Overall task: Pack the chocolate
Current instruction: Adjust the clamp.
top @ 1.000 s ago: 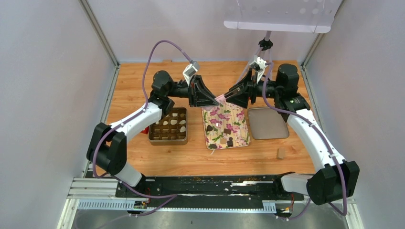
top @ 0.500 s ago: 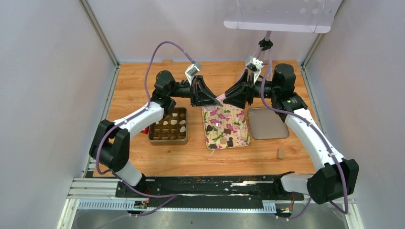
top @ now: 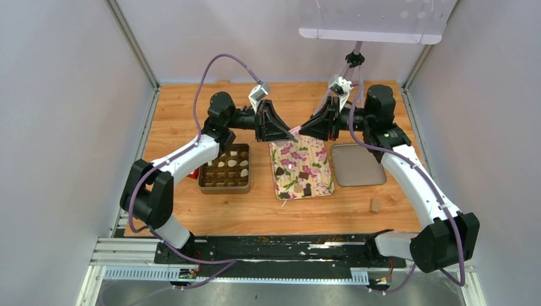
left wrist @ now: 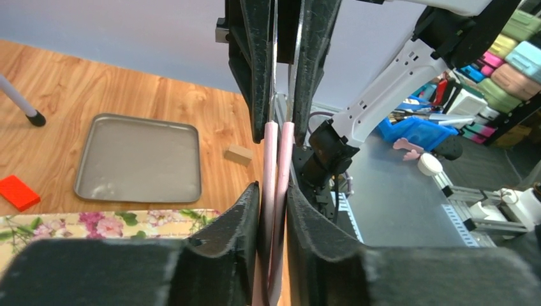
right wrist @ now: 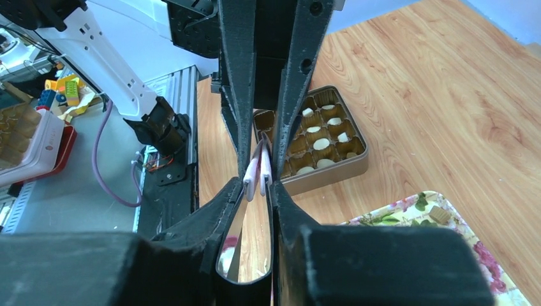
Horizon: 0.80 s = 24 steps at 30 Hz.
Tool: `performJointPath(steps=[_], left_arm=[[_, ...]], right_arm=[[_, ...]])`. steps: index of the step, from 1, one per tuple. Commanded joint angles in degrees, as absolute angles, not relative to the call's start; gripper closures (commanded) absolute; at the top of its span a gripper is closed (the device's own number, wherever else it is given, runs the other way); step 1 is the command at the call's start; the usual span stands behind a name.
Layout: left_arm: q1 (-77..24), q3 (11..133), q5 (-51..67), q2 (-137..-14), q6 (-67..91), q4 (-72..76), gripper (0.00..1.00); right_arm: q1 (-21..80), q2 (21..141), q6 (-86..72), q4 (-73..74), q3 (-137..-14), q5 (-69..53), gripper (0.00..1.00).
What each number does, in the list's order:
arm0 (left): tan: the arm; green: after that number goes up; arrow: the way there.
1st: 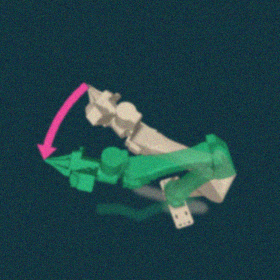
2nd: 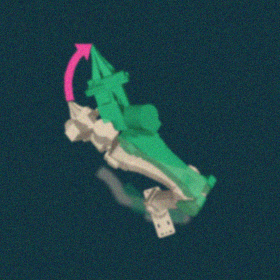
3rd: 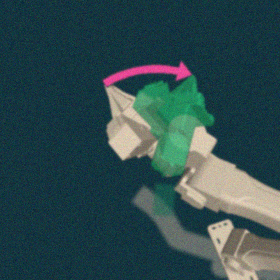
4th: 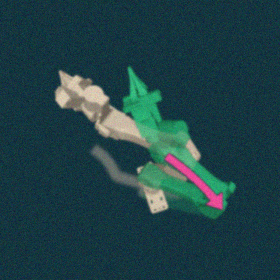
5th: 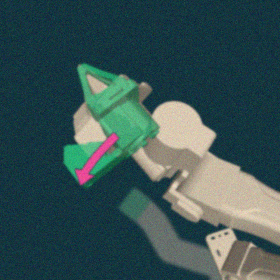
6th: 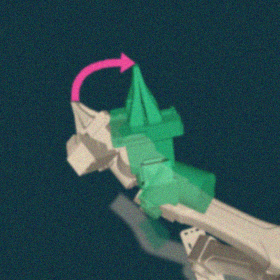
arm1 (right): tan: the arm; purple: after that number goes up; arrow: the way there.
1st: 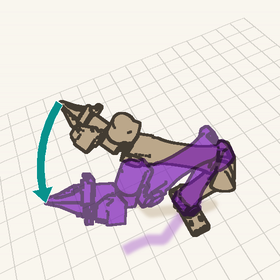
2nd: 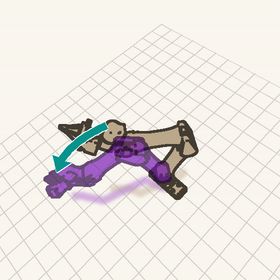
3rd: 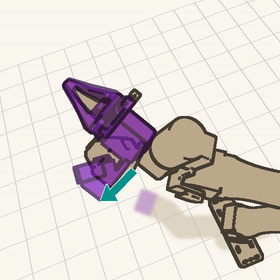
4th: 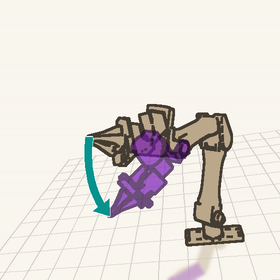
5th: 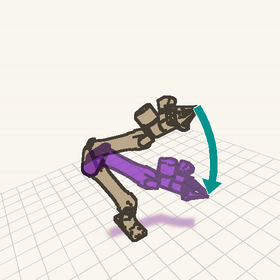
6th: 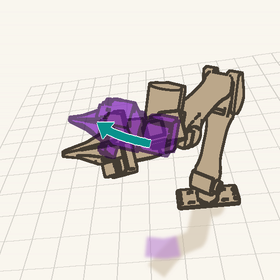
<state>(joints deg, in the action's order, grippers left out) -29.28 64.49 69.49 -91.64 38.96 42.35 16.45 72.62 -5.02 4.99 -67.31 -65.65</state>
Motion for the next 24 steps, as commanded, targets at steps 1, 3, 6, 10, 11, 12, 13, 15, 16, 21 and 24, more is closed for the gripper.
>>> performJointPath(steps=[1,3,6,10,11,12,13,15,16,21,24], left_arm=[[-29.4,67.8,67.2,-90.9,30.8,33.1,0.59],[-29.2,70.1,63.8,-89.4,19.6,18.6,0.09],[-28.7,78.7,55.2,-88.5,-5.9,-15.4,0.00],[-24.4,78.8,48.3,-83.8,-16.6,-28.4,0.00],[-23.0,78.1,47.6,-82.5,-16.9,-29.3,0.00],[-21.7,77.3,47.1,-81.2,-17.2,-30.2,0.00],[-20.3,76.6,46.8,-80.1,-17.3,-31.0,0.00],[-18.4,75.0,46.1,-77.7,-17.9,-32.8,0.00],[-17.9,73.8,45.4,-76.6,-18.4,-33.3,0.00],[-17.4,68.2,41.4,-72.2,-16.8,-31.2,0.00],[-15.8,65.9,42.9,-71.2,-13.6,-28.1,0.00]], right_arm=[[16.8,71.2,-3.6,4.0,-69.7,-66.0,0.87],[16.7,71.2,-1.2,6.7,-70.1,-65.0,0.90],[16.4,70.7,6.0,12.9,-69.8,-63.5,0.91],[15.7,69.3,18.4,22.6,-65.8,-58.7,0.91],[15.5,68.7,20.1,23.5,-64.2,-57.8,0.91],[15.3,68.1,21.1,23.8,-62.5,-56.9,0.89],[15.2,67.6,21.3,23.6,-60.9,-56.2,0.87],[15.0,67.1,20.7,22.4,-58.1,-55.3,0.83],[15.0,66.8,19.9,21.4,-56.9,-54.6,0.79],[14.8,66.1,18.5,17.6,-51.5,-52.0,0.75],[14.7,65.7,21.0,17.9,-49.1,-50.4,0.76]])
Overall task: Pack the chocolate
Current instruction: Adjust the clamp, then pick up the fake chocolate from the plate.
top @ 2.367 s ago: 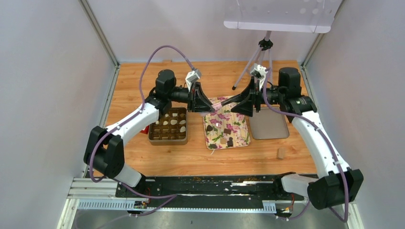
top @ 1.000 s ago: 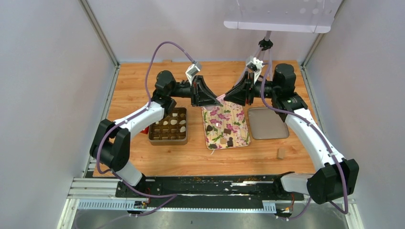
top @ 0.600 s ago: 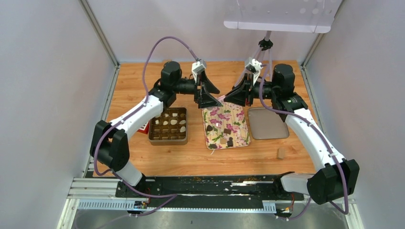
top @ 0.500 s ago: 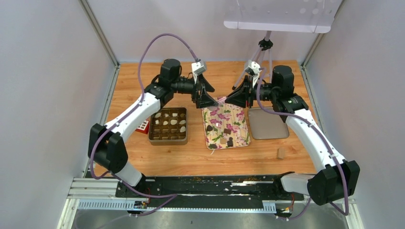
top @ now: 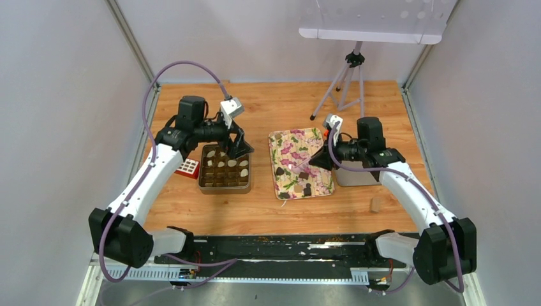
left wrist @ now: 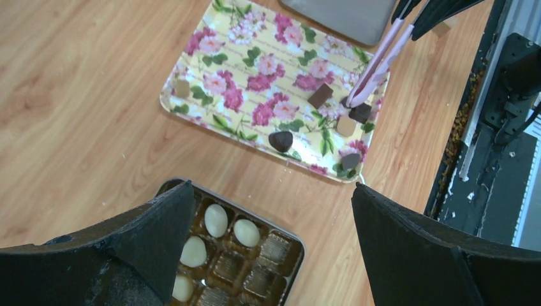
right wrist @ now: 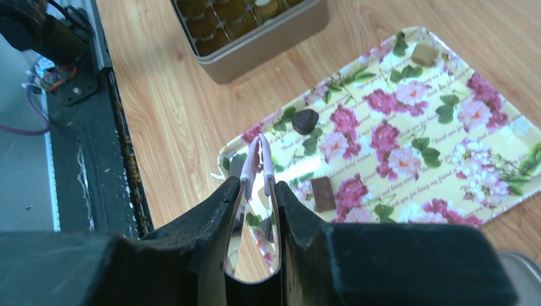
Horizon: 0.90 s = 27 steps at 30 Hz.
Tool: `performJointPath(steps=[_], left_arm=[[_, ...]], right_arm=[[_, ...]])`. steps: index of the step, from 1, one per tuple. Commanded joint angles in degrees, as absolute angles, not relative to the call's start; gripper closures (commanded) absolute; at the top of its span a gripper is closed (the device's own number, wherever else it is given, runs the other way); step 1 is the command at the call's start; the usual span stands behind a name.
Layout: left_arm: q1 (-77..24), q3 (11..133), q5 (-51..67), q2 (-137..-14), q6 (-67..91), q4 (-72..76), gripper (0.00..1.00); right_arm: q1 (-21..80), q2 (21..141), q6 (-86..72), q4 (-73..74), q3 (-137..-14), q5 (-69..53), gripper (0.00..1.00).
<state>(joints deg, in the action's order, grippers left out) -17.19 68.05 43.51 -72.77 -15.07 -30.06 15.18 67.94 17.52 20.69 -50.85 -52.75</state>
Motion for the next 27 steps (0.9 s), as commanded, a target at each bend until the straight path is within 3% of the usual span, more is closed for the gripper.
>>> performJointPath(steps=[1,4,10,27], left_arm=[[-15.4,65.7,43.2,-71.2,-12.9,-27.8,0.00],[-14.9,66.0,43.5,-71.4,-12.5,-27.5,0.00],[-14.8,66.2,44.6,-71.9,-11.6,-26.7,0.00],[-14.7,64.8,45.6,-71.5,-11.4,-26.3,0.00]], right_arm=[[14.7,65.5,21.7,18.0,-48.3,-49.5,0.76],[14.6,64.9,23.4,17.6,-46.3,-47.1,0.76],[14.5,64.3,22.9,14.8,-43.9,-42.9,0.60],[14.4,72.6,33.7,18.3,-48.5,-46.6,0.57]])
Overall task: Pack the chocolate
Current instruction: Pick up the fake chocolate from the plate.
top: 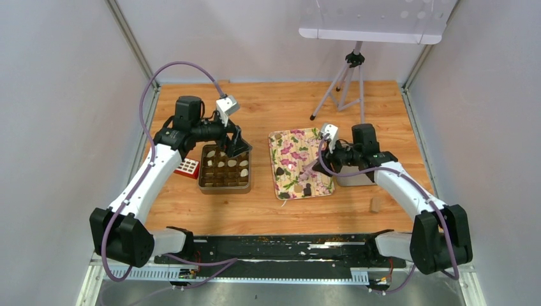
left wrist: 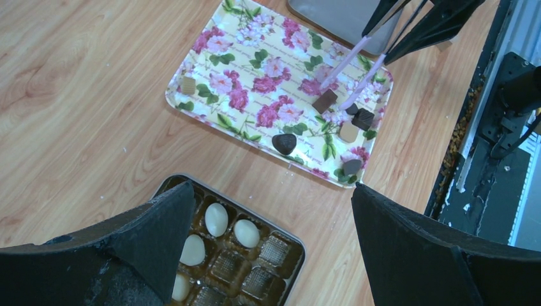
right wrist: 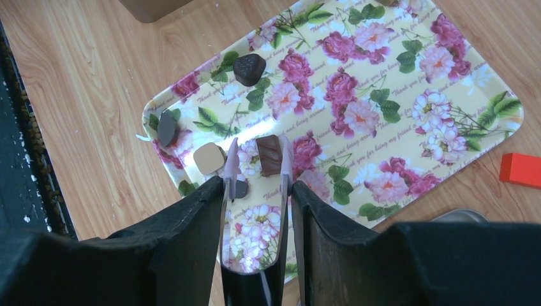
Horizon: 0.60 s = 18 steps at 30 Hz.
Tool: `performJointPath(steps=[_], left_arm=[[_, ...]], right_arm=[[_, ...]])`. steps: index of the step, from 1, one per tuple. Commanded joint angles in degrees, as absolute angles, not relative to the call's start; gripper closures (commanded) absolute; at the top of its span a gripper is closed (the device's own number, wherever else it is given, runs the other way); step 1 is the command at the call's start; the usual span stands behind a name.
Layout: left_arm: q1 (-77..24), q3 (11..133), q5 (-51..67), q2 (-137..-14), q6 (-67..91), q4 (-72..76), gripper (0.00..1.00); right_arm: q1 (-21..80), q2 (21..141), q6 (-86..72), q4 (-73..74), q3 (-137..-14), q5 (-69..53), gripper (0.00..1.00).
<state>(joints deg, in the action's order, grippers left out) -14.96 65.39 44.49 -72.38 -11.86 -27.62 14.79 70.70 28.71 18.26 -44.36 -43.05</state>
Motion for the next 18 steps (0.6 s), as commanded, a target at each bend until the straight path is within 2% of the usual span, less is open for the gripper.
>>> performJointPath(steps=[1,18], left_arm=[[-14.7,64.7,45.7,-71.5,-11.4,-26.1,0.00],[-14.1,63.1,45.9,-70.7,-10.7,-24.4,0.00]], right_arm=[[14.4,73.2,34.5,18.8,-48.9,-47.3,0.57],[14.4,79.5,42.1,24.6,-51.9,-47.5,0.57]])
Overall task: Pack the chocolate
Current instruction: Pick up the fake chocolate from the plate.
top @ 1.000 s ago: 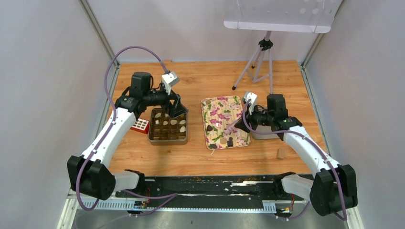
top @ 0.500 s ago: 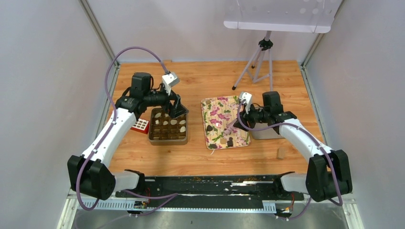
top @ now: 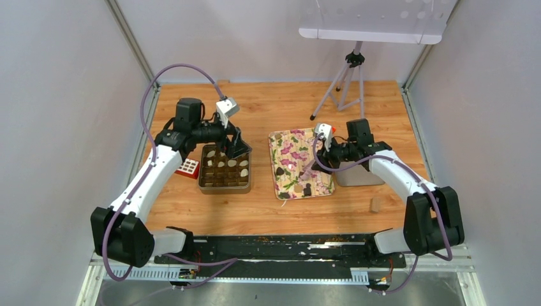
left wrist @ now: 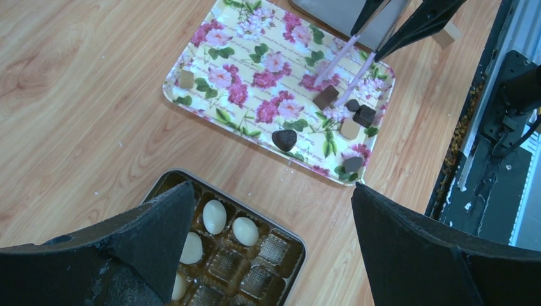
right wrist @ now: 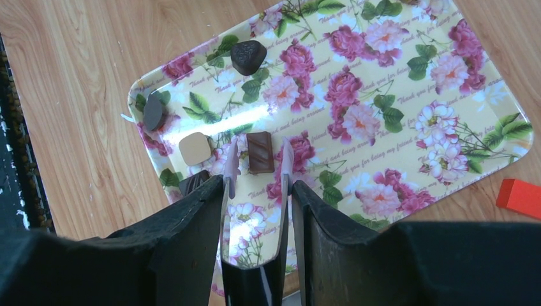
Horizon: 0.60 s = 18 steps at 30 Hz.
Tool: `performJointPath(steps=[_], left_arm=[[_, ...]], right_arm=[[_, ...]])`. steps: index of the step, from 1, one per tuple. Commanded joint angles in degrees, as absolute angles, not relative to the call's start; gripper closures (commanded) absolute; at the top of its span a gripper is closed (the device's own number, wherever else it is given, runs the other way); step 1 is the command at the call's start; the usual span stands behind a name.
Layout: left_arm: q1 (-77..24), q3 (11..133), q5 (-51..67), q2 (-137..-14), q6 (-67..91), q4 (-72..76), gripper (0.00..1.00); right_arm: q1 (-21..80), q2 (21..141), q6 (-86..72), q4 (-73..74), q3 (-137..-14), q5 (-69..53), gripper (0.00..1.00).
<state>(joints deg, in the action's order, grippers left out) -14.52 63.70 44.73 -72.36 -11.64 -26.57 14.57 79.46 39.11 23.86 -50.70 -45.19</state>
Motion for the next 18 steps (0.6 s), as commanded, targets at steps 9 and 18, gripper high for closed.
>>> performJointPath(steps=[9,18], left_arm=[[-13.7,62.4,45.5,-70.1,-10.2,-23.7,0.00],[-12.1,61.3,45.2,-68.2,-9.7,-23.8,0.00]], right_arm=[[15.1,80.6,42.6,22.4,-51.5,-45.4,0.67],[16.0,81.1,44.9,24.8,-53.7,-45.8,0.77]])
